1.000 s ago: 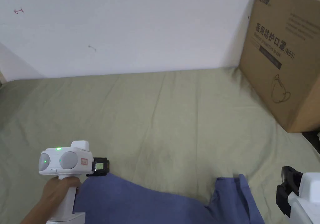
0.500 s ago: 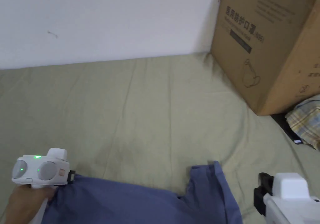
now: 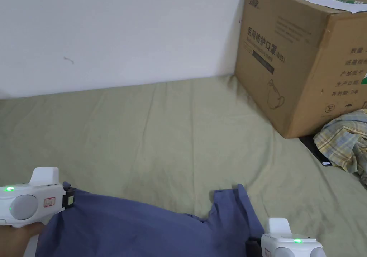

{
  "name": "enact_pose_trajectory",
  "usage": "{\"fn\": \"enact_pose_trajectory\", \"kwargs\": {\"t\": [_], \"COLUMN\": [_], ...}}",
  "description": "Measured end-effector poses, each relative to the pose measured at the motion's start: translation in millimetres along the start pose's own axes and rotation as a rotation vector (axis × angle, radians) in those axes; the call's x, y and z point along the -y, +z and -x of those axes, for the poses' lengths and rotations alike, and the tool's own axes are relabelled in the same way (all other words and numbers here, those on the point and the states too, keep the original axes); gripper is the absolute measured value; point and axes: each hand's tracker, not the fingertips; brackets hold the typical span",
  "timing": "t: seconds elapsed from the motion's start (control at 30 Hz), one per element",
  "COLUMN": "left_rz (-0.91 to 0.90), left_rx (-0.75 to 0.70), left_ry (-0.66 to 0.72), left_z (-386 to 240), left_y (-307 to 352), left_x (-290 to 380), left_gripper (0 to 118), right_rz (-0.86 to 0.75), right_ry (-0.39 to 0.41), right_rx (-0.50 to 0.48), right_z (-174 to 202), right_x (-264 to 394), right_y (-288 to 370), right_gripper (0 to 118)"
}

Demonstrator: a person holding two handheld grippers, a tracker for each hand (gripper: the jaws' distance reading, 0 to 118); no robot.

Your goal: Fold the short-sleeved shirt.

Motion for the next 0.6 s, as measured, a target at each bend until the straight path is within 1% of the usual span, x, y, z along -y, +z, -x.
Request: {"fn": "enact_pose_trajectory", "kwargs": {"t": [0.07, 0.1, 0.13, 0.17, 0.2, 0.23, 0.27, 0.3, 0.33, 0.37, 0.4, 0.47, 0.6], "left_rz": [-0.002, -0.001, 0.001, 0.000, 0.001, 0.000, -0.001, -0.001, -0.005, -0.011, -0.018, -0.045, -0.102], "left_rx": [-0.001, 0.001, 0.000, -0.005, -0.008, -0.008, -0.007, -0.012, -0.014, -0.014, -0.015, -0.022, -0.026], "left_ry": [0.007, 0.011, 0.016, 0.018, 0.021, 0.027, 0.035, 0.041, 0.048, 0.058, 0.067, 0.085, 0.150], "left_z": [-1.1, 1.9, 1.8, 1.8, 1.9, 10.0, 11.5, 12.5, 14.6, 18.8, 21.6, 29.6, 47.0], "left_y": [8.2, 6.1, 8.0, 10.1, 11.9, 5.2, 6.6, 8.1, 10.9, 10.5, 14.0, 23.5, 51.5], "left_x": [3.9, 4.8, 6.5, 8.0, 9.3, 9.7, 10.8, 11.6, 12.3, 15.8, 16.1, 15.3, 12.0], "left_gripper": [3, 3, 3, 3, 3, 3, 3, 3, 3, 3, 3, 3, 3], "right_rz": [0.075, 0.071, 0.044, 0.043, 0.039, 0.032, 0.022, 0.024, 0.002, -0.044, -0.071, -0.147, -0.313], "right_ry": [0.024, 0.023, 0.029, 0.041, 0.040, 0.038, 0.037, 0.053, 0.085, 0.096, 0.101, 0.110, 0.188], "right_rx": [-0.005, -0.042, -0.020, -0.018, -0.025, -0.038, -0.084, -0.050, -0.053, -0.032, -0.032, -0.069, -0.080], "right_z": [3.6, 4.8, 7.5, 12.9, 13.1, 13.7, 16.5, 11.2, 11.1, 10.7, 9.9, 7.4, 7.8], "right_x": [2.0, 4.5, 5.8, 6.9, 5.3, 4.6, 4.6, 2.6, 1.4, -0.5, -3.4, -11.7, -40.3], "right_y": [-16.1, -19.1, -17.0, -1.8, 4.4, 9.4, 14.3, 11.7, 17.9, 27.1, 37.6, 60.8, 104.2], "right_gripper": [58, 55, 51, 50, 40, 19, 5, 5, 5, 5, 5, 5, 5]}}
